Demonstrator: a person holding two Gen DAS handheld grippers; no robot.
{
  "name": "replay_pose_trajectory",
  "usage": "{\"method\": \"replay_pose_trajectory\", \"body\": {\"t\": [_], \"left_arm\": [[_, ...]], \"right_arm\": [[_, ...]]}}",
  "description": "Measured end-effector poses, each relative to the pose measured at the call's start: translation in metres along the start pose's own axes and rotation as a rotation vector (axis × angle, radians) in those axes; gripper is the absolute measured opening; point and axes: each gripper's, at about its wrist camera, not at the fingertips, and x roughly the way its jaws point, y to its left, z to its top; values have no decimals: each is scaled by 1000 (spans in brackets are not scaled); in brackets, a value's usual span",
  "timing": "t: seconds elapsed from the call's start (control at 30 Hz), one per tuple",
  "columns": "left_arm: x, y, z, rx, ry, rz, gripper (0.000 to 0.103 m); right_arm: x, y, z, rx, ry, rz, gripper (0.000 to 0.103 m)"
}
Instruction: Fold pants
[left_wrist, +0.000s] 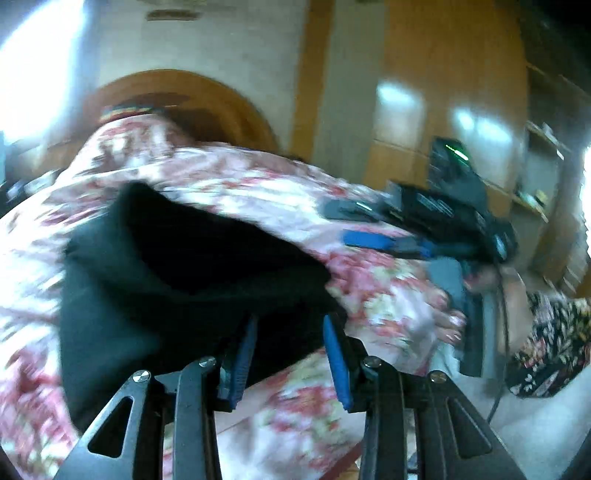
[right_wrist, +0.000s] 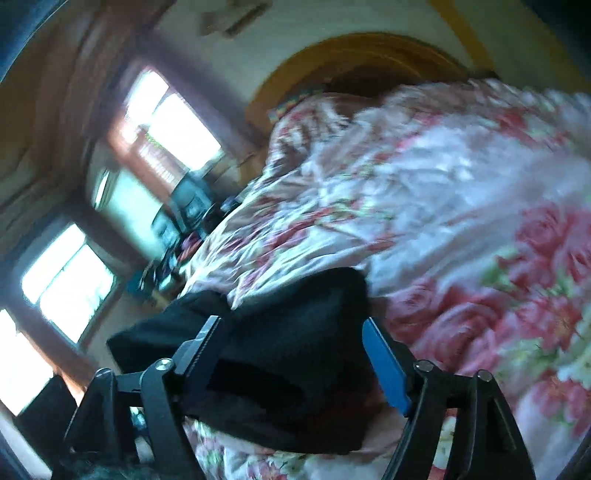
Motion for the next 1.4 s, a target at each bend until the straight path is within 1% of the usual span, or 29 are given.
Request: {"method": "replay_pose_trajectory", "body": {"t": [0.03, 0.13, 0.2, 0.27, 0.3, 0.33, 0.43, 0.5, 0.57, 0.6, 0.63, 0.67, 0.7, 0.73, 0.77, 0.8, 0.83, 0.87, 0.93, 0.97, 1.03, 1.1, 1.17, 1.2, 1.27, 1.3, 1.33, 1.37, 1.4], "left_arm": [[-7, 10, 0, -34, -15, 26, 37], [-32, 54, -2, -204, -98, 127, 37], [-44, 75, -4, -292, -150, 182, 37], [-48, 93, -6, -365, -178, 242, 38], [-47, 100, -7, -384, -171, 255, 38], [-42, 107, -10, -397, -152, 271, 38], [-24, 116, -18, -388, -79, 305, 38], [-7, 120, -23, -386, -1, 312, 38], [-2, 120, -29, -393, 21, 321, 38], [-2, 121, -31, -391, 21, 324, 38], [-1, 120, -32, -388, 19, 323, 39], [-2, 120, -33, -385, 18, 325, 39], [-2, 121, -34, -385, 19, 329, 39], [-2, 121, -35, -387, 20, 332, 39], [-3, 123, -36, -394, 20, 331, 39], [-4, 123, -37, -401, 21, 330, 39], [-4, 124, -37, -407, 21, 330, 39], [-5, 125, -38, -415, 19, 327, 39], [-7, 127, -39, -423, 15, 324, 40], [-8, 129, -38, -427, 12, 324, 40], [-10, 130, -39, -436, 0, 320, 40], [-12, 132, -38, -451, -7, 313, 40], [-14, 134, -39, -471, -19, 298, 40], [-16, 135, -39, -477, -27, 291, 40], [-20, 134, -40, -481, -48, 279, 40], [-20, 133, -39, -477, -50, 279, 40], [-20, 131, -38, -466, -46, 289, 40], [-20, 130, -38, -459, -44, 296, 40], [-20, 128, -37, -449, -46, 300, 40]], "right_arm": [[2, 8, -2, -47, 8, -5, 84], [8, 35, -12, -212, 32, -34, 84], [5, 57, -19, -344, 19, -50, 84], [3, 79, -27, -469, 1, -66, 90], [4, 84, -29, -506, 2, -69, 97], [5, 92, -33, -558, 6, -73, 98], [17, 110, -45, -693, 32, -97, 98], [31, 118, -52, -774, 51, -141, 98], [42, 123, -53, -813, 54, -183, 97], [49, 122, -49, -795, 62, -186, 94], [54, 118, -43, -747, 81, -169, 85], [61, 109, -31, -653, 117, -146, 81], [66, 99, -22, -552, 145, -130, 74], [71, 85, -12, -439, 166, -116, 73], [77, 61, -2, -272, 188, -99, 73], [80, 43, 4, -150, 199, -88, 71], [82, 24, 8, -33, 207, -85, 67], [85, -4, 10, 123, 219, -76, 64], [84, -31, 9, 275, 218, -11, 51], [80, -43, 7, 351, 200, 49, 50], [75, -50, 5, 397, 182, 134, 51], [74, -46, 4, 380, 186, 191, 53], [80, -39, 1, 339, 229, 202, 59], [86, -36, 1, 315, 255, 180, 60], [89, -34, 0, 303, 259, 151, 59], [91, -32, 0, 304, 258, 138, 55], [92, -29, 1, 297, 263, 117, 39], [96, -23, 1, 260, 292, 78, 25], [101, -21, 3, 240, 305, 70, 15]]}}
